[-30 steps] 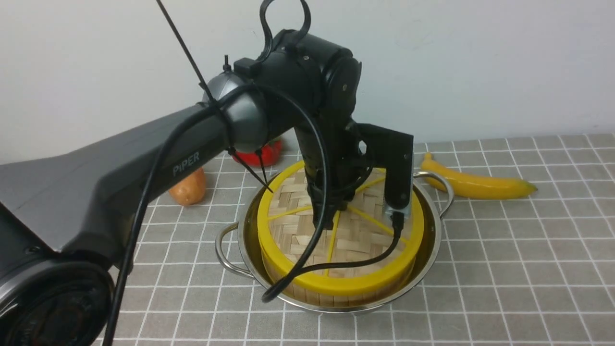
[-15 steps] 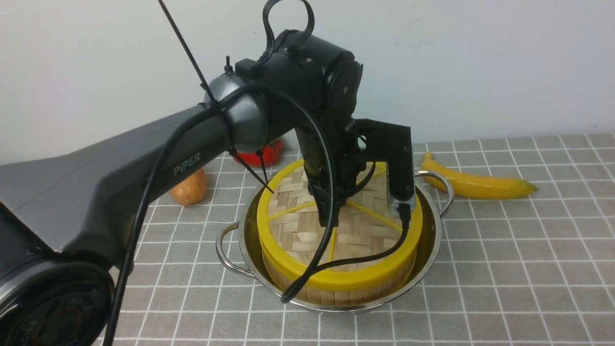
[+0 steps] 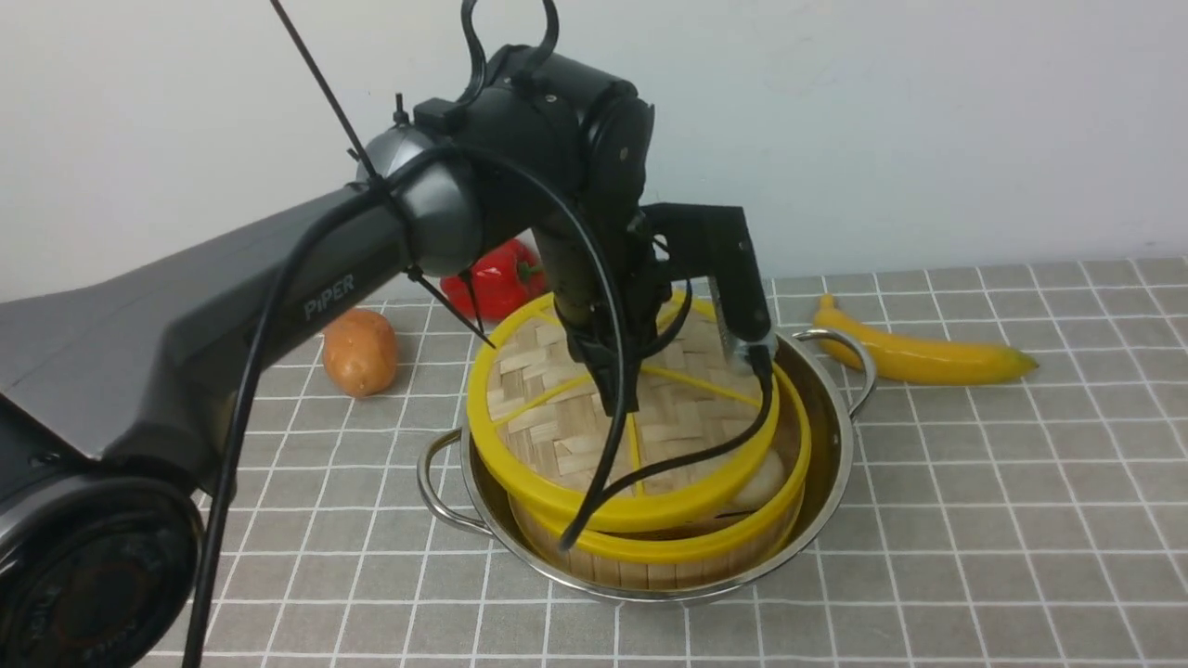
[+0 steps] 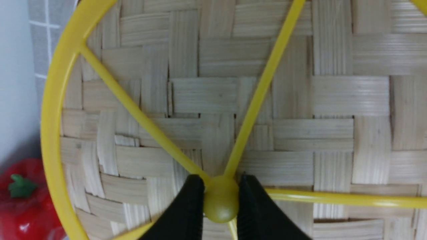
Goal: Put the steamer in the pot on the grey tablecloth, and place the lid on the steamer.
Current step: 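Place the yellow bamboo steamer lid onto the steamer in the pot with the left gripper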
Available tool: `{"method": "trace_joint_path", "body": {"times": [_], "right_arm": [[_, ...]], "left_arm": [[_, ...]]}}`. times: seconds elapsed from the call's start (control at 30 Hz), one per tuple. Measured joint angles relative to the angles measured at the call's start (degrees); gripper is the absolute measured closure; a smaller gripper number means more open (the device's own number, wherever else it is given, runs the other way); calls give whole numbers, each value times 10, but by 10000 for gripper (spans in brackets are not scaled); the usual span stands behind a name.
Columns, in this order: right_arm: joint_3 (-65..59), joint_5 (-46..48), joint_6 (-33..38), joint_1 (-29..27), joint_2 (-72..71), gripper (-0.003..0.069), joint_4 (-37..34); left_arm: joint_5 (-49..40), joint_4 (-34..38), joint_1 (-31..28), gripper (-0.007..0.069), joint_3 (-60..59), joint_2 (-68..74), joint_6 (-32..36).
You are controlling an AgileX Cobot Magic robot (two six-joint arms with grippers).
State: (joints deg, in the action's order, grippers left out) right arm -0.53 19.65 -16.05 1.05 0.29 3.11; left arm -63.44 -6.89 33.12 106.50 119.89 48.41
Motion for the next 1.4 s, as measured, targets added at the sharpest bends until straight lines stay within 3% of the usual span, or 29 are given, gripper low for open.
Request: {"method": "trace_joint_path", "body": {"times": [0.3, 0.9, 1.13, 1.4], "right_arm": [[0, 0, 0, 0, 0, 417, 0], [0, 0, 0, 0, 0, 416, 0], [0, 0, 0, 0, 0, 416, 0], [0, 0, 0, 0, 0, 416, 0]], "left_arm": [[7, 59, 1, 508, 1, 0, 41], [-62, 127, -5, 508, 104, 2, 31], [-67, 136, -5, 508, 111, 2, -38], [-68, 148, -5, 508, 92, -38, -205]]}}
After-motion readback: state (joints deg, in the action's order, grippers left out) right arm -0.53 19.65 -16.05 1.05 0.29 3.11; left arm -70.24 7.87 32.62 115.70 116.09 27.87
